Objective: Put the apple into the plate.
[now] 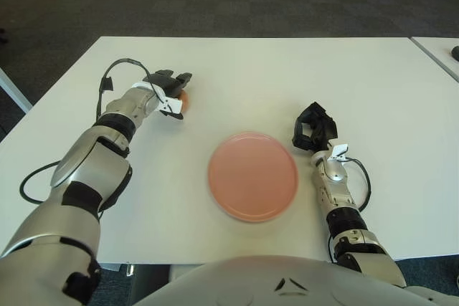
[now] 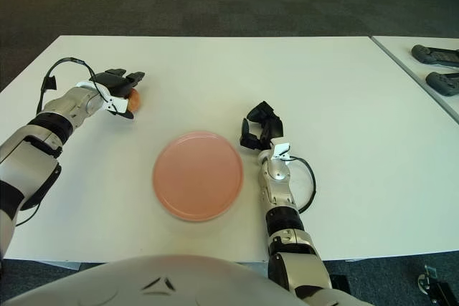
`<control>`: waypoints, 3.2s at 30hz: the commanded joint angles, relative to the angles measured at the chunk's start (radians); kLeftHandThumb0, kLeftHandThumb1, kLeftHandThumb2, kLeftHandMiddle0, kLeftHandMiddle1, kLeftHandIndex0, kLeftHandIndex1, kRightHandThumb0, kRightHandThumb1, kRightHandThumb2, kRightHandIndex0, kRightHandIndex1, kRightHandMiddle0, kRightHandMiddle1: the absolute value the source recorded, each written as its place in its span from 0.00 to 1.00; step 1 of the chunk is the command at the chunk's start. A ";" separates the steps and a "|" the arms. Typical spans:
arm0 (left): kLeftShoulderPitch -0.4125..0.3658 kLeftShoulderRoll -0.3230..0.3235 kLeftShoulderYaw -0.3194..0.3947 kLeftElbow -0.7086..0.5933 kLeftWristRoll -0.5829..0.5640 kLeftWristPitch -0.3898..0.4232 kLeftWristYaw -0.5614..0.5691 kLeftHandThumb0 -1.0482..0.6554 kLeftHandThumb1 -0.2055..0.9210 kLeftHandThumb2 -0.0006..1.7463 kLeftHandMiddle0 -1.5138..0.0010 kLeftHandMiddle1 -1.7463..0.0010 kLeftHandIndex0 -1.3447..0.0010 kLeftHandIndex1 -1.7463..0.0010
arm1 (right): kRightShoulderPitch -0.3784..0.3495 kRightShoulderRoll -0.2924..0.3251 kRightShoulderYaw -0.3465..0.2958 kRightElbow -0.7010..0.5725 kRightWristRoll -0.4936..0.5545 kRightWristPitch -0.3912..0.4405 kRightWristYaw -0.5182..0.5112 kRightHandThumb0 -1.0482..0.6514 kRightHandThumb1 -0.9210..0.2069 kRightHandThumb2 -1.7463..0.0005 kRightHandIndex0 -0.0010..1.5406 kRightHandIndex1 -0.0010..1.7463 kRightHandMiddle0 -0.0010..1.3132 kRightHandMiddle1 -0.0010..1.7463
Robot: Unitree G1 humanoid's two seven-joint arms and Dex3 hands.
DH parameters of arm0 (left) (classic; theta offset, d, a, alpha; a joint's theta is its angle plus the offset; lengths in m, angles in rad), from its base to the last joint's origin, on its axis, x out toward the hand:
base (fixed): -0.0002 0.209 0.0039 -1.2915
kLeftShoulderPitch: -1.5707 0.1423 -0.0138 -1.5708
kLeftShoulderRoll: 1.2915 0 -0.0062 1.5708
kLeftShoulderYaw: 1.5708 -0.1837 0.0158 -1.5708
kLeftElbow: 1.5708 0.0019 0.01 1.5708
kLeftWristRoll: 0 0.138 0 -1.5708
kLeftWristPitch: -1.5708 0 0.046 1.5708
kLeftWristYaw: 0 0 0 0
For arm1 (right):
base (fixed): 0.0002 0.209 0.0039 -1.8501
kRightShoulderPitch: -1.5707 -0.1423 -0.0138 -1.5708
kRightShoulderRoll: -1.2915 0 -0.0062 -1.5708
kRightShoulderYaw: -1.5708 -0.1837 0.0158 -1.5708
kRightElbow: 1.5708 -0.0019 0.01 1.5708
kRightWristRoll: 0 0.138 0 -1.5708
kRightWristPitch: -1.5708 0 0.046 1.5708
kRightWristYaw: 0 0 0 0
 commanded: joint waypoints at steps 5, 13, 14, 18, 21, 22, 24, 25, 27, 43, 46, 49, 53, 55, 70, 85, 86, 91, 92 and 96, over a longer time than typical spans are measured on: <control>-0.022 0.037 -0.002 -0.040 -0.002 -0.016 -0.049 0.10 0.92 0.13 0.77 0.93 1.00 1.00 | 0.050 0.010 -0.004 0.044 0.000 0.045 -0.006 0.34 0.53 0.26 0.75 1.00 0.46 1.00; -0.043 0.047 -0.032 -0.045 0.027 -0.032 -0.123 0.10 0.98 0.11 0.76 0.85 1.00 1.00 | 0.049 0.012 -0.001 0.042 -0.007 0.048 -0.026 0.34 0.54 0.25 0.75 1.00 0.47 1.00; -0.046 0.046 -0.034 -0.047 0.030 -0.023 -0.136 0.09 0.99 0.10 0.79 0.79 1.00 1.00 | 0.049 0.012 -0.001 0.043 -0.006 0.048 -0.025 0.34 0.54 0.25 0.75 1.00 0.47 1.00; -0.050 0.039 -0.033 -0.053 0.026 0.008 -0.176 0.07 1.00 0.10 0.84 0.62 1.00 1.00 | 0.048 0.011 -0.001 0.045 -0.003 0.049 -0.020 0.34 0.54 0.25 0.76 1.00 0.46 1.00; -0.051 0.033 -0.029 -0.060 0.018 0.028 -0.208 0.05 1.00 0.10 0.87 0.55 1.00 1.00 | 0.048 0.010 -0.001 0.046 0.000 0.049 -0.014 0.34 0.53 0.26 0.75 1.00 0.46 1.00; -0.049 0.031 -0.026 -0.065 0.015 0.038 -0.215 0.05 1.00 0.10 0.87 0.55 1.00 1.00 | 0.048 0.010 -0.002 0.046 0.001 0.049 -0.014 0.34 0.53 0.26 0.75 1.00 0.46 1.00; -0.047 0.030 -0.023 -0.075 0.011 0.053 -0.228 0.04 1.00 0.09 0.87 0.53 1.00 1.00 | 0.048 0.010 -0.002 0.047 0.002 0.048 -0.013 0.34 0.53 0.26 0.74 1.00 0.46 1.00; -0.049 0.031 -0.028 -0.080 0.015 0.059 -0.247 0.04 1.00 0.09 0.87 0.53 1.00 1.00 | 0.048 0.011 -0.003 0.046 0.002 0.047 -0.014 0.34 0.53 0.26 0.74 1.00 0.46 1.00; -0.051 0.033 -0.034 -0.088 0.019 0.066 -0.270 0.05 0.99 0.08 0.87 0.52 1.00 1.00 | 0.048 0.011 -0.003 0.045 0.002 0.047 -0.015 0.34 0.53 0.26 0.74 1.00 0.46 1.00; -0.092 0.043 -0.089 -0.095 0.067 0.039 -0.374 0.06 1.00 0.08 0.99 0.35 0.99 0.96 | 0.051 0.015 0.001 0.041 -0.007 0.048 -0.032 0.34 0.55 0.24 0.75 1.00 0.47 1.00; -0.094 0.039 -0.092 -0.086 0.068 0.040 -0.370 0.06 1.00 0.11 1.00 0.33 1.00 0.89 | 0.052 0.015 0.001 0.038 -0.008 0.052 -0.033 0.33 0.56 0.24 0.75 1.00 0.48 1.00; -0.095 0.035 -0.091 -0.074 0.065 0.041 -0.361 0.07 1.00 0.11 1.00 0.32 1.00 0.85 | 0.052 0.015 0.002 0.035 -0.007 0.056 -0.032 0.33 0.56 0.24 0.75 1.00 0.48 1.00; -0.090 0.033 -0.088 -0.066 0.062 0.047 -0.347 0.08 0.99 0.11 1.00 0.30 1.00 0.81 | 0.057 0.015 0.002 0.029 -0.005 0.059 -0.029 0.34 0.55 0.24 0.75 1.00 0.47 1.00; -0.088 0.030 -0.086 -0.059 0.062 0.057 -0.337 0.09 0.99 0.10 1.00 0.29 1.00 0.80 | 0.057 0.014 0.001 0.029 -0.003 0.060 -0.026 0.34 0.54 0.25 0.75 1.00 0.47 1.00; -0.078 0.015 -0.075 -0.017 0.031 0.045 -0.283 0.10 0.96 0.07 1.00 0.19 1.00 0.66 | 0.058 0.013 0.001 0.030 -0.002 0.051 -0.016 0.34 0.54 0.25 0.75 1.00 0.46 1.00; -0.073 0.009 -0.090 -0.005 0.038 0.039 -0.264 0.13 0.94 0.06 1.00 0.19 1.00 0.59 | 0.065 0.011 0.000 0.025 0.002 0.056 -0.009 0.34 0.53 0.25 0.75 1.00 0.46 1.00; -0.073 0.006 -0.094 -0.001 0.042 0.040 -0.260 0.14 0.93 0.06 1.00 0.19 1.00 0.59 | 0.065 0.011 -0.001 0.024 0.003 0.057 -0.008 0.34 0.53 0.25 0.75 1.00 0.46 1.00; -0.077 -0.001 -0.109 0.011 0.051 0.038 -0.260 0.23 0.76 0.15 0.98 0.22 1.00 0.56 | 0.068 0.012 -0.002 0.019 0.005 0.057 -0.006 0.34 0.53 0.26 0.75 1.00 0.46 1.00; -0.077 -0.003 -0.111 0.012 0.053 0.038 -0.263 0.25 0.66 0.25 0.97 0.24 1.00 0.55 | 0.070 0.011 -0.002 0.017 0.006 0.056 -0.004 0.34 0.53 0.26 0.75 1.00 0.46 1.00; -0.078 -0.011 -0.119 0.016 0.059 0.044 -0.272 0.35 0.45 0.47 0.94 0.34 1.00 0.55 | 0.072 0.011 -0.003 0.013 0.008 0.057 0.002 0.34 0.53 0.26 0.74 1.00 0.46 1.00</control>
